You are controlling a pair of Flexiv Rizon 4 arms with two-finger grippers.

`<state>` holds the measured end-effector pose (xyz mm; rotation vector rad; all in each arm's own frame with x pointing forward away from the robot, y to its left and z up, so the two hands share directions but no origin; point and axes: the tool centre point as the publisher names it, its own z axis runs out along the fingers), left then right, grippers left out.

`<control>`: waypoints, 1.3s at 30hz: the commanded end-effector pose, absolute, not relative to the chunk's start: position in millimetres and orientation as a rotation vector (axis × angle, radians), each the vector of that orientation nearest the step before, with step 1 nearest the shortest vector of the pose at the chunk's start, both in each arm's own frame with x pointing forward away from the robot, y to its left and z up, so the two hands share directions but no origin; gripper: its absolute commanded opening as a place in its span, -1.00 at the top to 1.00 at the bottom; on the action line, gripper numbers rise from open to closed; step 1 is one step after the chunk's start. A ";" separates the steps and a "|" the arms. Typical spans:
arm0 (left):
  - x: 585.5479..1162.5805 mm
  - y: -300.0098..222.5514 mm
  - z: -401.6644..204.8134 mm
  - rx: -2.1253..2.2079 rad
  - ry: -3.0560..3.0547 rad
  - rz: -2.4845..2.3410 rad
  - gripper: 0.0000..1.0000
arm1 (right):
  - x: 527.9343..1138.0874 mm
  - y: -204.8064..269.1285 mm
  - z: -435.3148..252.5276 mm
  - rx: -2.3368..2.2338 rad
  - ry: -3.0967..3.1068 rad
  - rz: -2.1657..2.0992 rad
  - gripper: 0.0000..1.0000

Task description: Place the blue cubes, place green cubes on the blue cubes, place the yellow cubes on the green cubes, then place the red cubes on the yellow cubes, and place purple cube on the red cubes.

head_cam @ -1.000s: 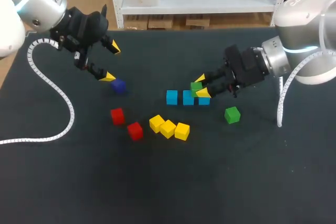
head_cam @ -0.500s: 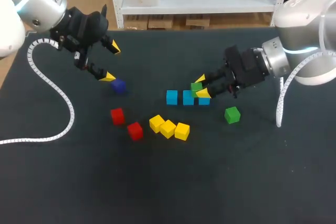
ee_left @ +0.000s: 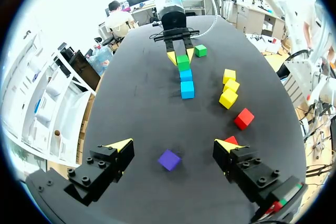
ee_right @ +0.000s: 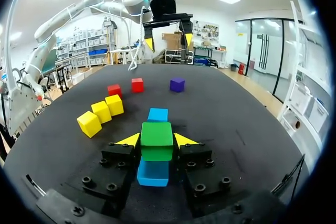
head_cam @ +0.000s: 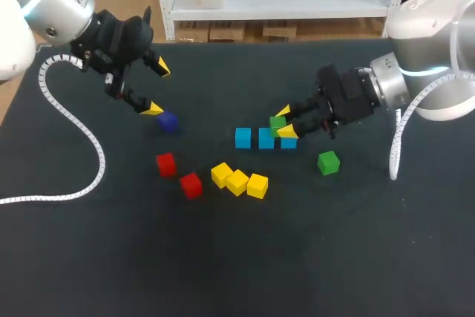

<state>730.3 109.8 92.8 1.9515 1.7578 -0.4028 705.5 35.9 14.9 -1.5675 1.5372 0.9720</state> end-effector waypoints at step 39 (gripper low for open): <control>730.7 110.8 92.2 1.952 1.752 -0.404 -1.00 | 668.8 -95.0 55.0 -1.678 1.478 1.121 -1.00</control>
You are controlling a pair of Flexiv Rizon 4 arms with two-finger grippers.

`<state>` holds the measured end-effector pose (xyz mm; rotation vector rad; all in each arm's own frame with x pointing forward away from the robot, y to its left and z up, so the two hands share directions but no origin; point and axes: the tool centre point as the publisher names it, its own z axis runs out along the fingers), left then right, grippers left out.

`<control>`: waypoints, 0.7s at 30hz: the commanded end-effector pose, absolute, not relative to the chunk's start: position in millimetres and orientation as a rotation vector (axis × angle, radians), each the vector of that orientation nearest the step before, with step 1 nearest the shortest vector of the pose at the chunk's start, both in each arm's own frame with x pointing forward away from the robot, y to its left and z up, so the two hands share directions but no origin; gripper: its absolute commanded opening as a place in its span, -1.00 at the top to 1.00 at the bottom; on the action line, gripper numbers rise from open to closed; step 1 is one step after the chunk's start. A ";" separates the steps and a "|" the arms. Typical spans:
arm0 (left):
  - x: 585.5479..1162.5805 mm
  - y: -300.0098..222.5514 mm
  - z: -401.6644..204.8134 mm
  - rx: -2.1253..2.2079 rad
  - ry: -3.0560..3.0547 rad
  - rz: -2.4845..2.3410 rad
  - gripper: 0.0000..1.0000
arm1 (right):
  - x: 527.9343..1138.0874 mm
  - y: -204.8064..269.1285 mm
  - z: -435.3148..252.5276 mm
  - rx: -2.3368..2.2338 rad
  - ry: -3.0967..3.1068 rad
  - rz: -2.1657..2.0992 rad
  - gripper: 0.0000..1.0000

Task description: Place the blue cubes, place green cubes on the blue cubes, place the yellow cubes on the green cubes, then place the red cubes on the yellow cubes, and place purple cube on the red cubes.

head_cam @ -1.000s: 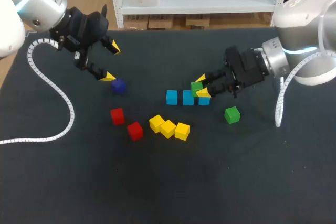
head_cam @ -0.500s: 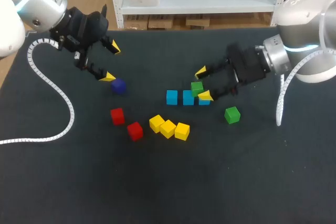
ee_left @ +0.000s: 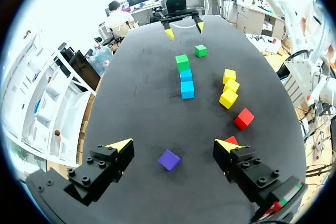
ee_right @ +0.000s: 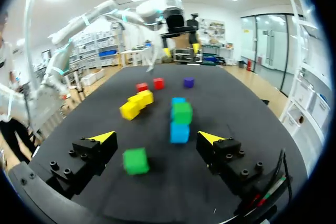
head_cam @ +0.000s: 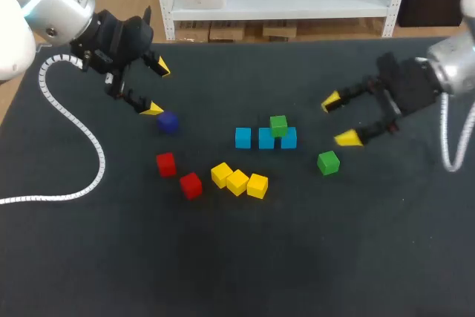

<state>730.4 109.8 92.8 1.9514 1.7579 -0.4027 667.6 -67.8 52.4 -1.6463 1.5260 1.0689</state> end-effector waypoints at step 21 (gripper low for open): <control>730.7 110.8 92.2 1.952 1.752 -0.404 -1.00 | 637.3 -78.6 13.8 -1.885 1.319 1.148 -1.00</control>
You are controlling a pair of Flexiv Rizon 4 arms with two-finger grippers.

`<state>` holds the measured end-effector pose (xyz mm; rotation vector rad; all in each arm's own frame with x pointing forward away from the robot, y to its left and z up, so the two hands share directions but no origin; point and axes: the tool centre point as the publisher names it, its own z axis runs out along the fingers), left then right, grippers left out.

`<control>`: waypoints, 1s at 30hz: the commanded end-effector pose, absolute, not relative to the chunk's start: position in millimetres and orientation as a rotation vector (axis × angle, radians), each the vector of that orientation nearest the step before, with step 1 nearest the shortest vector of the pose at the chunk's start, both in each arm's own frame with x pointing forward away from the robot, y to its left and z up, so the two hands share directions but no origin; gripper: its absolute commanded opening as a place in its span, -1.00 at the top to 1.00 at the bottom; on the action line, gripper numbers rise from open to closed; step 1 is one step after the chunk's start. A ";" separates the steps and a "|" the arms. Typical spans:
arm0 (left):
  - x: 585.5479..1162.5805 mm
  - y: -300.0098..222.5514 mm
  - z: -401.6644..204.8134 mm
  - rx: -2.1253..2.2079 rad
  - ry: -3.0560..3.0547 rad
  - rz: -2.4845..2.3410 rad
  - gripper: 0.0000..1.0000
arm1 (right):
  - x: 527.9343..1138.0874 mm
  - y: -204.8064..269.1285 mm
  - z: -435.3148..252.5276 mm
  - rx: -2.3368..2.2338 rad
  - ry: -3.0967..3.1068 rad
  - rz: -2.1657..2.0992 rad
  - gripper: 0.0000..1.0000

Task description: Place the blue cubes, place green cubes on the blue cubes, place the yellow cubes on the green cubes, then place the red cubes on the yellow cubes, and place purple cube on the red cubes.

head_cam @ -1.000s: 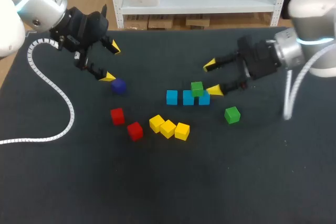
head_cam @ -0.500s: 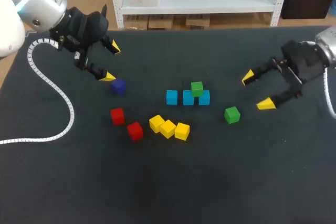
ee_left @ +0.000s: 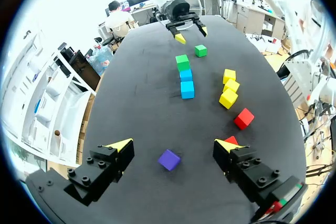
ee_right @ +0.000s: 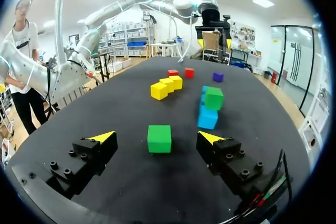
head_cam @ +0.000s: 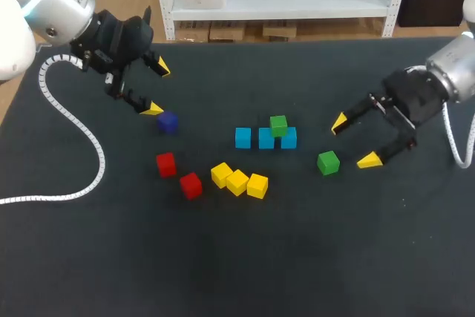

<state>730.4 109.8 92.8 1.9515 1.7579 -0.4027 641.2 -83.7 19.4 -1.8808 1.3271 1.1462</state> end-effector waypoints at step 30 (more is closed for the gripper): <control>730.7 110.8 92.2 1.952 1.752 -0.404 -1.00 | 622.6 -56.4 -5.8 -1.879 1.350 1.132 1.00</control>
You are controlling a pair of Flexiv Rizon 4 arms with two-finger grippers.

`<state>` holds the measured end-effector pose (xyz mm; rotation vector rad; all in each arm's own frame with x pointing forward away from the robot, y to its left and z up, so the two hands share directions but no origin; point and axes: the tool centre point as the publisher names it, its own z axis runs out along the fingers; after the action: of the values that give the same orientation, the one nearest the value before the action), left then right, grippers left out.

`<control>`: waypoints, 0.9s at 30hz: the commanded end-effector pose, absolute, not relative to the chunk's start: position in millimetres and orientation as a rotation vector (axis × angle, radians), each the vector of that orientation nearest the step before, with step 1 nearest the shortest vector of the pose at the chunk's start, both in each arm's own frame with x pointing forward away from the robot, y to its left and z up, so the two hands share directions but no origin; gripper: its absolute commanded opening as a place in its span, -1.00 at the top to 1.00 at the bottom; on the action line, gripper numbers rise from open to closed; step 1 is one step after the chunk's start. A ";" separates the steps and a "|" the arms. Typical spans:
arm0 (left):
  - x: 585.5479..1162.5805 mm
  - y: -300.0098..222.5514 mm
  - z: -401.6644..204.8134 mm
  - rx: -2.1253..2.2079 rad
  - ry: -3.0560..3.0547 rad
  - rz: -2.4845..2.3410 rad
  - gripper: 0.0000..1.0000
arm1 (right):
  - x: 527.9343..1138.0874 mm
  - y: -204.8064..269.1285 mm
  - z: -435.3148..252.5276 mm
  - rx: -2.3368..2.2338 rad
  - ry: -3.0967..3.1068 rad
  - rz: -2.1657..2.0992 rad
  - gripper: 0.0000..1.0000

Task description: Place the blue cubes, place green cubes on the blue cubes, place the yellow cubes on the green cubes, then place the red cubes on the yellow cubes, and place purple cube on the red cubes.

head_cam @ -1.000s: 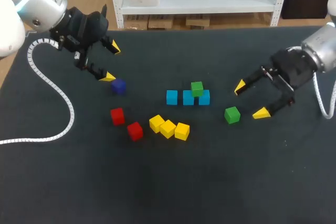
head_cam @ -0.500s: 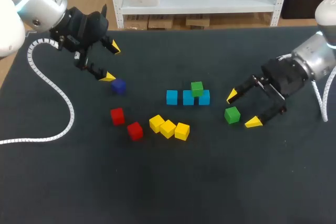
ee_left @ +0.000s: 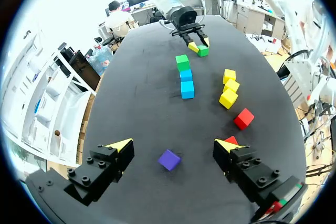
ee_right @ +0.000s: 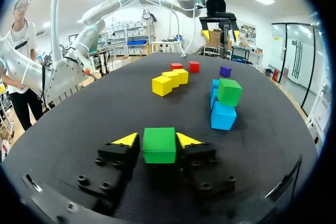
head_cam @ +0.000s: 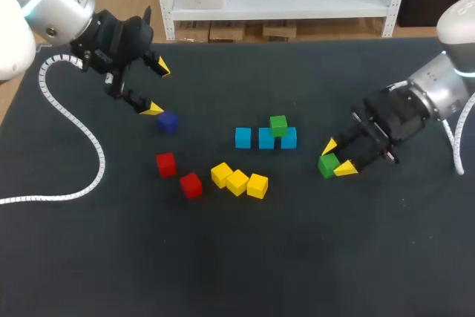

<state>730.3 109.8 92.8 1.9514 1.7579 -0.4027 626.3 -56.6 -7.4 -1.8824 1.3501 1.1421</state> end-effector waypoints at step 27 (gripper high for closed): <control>730.7 110.8 92.2 1.952 1.752 -0.404 -1.00 | 532.9 24.8 1.1 -1.893 1.365 1.083 1.00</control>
<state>730.4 109.8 92.8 1.9514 1.7580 -0.4027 543.1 17.6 0.8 -1.8962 1.3374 1.1451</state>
